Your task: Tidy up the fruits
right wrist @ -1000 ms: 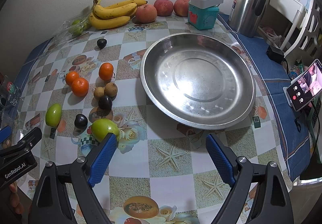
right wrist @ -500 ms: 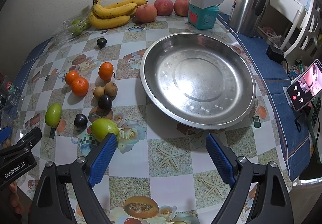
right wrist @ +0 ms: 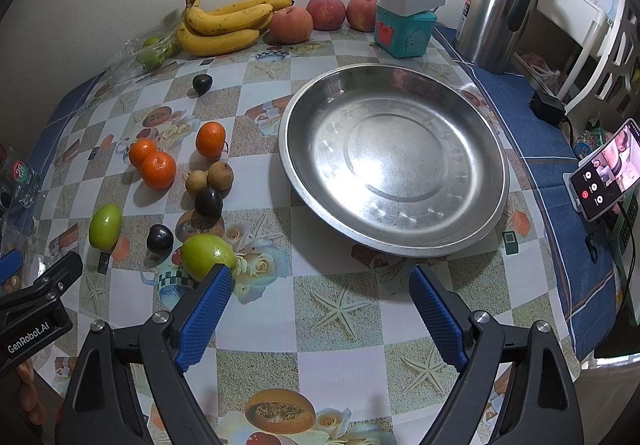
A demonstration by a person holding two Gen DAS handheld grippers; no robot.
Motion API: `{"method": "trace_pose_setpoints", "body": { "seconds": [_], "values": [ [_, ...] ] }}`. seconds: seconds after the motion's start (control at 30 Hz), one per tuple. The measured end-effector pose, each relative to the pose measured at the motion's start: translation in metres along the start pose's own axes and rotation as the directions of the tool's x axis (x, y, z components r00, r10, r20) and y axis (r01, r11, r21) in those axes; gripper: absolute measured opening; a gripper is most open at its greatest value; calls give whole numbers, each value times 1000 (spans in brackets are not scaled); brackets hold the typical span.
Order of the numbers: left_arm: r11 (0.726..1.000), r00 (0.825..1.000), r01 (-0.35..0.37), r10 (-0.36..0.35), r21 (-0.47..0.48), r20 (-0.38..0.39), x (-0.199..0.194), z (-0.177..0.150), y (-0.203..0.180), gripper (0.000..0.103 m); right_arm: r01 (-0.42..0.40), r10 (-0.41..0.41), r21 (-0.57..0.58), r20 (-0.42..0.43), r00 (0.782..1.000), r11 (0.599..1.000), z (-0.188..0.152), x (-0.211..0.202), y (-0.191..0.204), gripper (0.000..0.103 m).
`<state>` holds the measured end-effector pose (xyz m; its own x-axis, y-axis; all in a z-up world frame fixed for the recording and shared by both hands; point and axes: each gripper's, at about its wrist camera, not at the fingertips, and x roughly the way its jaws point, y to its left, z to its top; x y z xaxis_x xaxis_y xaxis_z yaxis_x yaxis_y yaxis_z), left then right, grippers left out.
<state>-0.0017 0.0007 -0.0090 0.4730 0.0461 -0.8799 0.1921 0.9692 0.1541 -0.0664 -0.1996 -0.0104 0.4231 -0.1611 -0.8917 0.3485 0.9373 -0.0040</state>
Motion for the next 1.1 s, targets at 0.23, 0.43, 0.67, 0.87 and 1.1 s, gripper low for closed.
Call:
{"method": "trace_pose_setpoints", "body": {
  "seconds": [0.23, 0.43, 0.67, 0.87, 1.1],
  "values": [
    [1000, 999, -18, 18, -3, -37, 7, 10, -1, 103, -28, 28, 13, 12, 1000, 1000, -3, -1, -2, 90],
    [996, 996, 21, -28, -85, -82, 13, 27, 8, 103, -132, 131, 66, 13, 991, 989, 5, 0, 2, 90],
    [979, 994, 36, -55, -203, -92, 26, 45, 20, 103, -146, 150, 108, -29, 988, 983, 17, 15, 16, 90],
    [972, 997, 30, -47, -234, -68, 36, 55, 16, 103, -180, 194, 149, -85, 977, 972, 21, 41, 24, 100],
    [977, 996, 44, -59, -211, -68, 49, 56, 10, 103, -215, 244, 206, -127, 961, 955, 19, 62, 30, 100]
  ]
}}
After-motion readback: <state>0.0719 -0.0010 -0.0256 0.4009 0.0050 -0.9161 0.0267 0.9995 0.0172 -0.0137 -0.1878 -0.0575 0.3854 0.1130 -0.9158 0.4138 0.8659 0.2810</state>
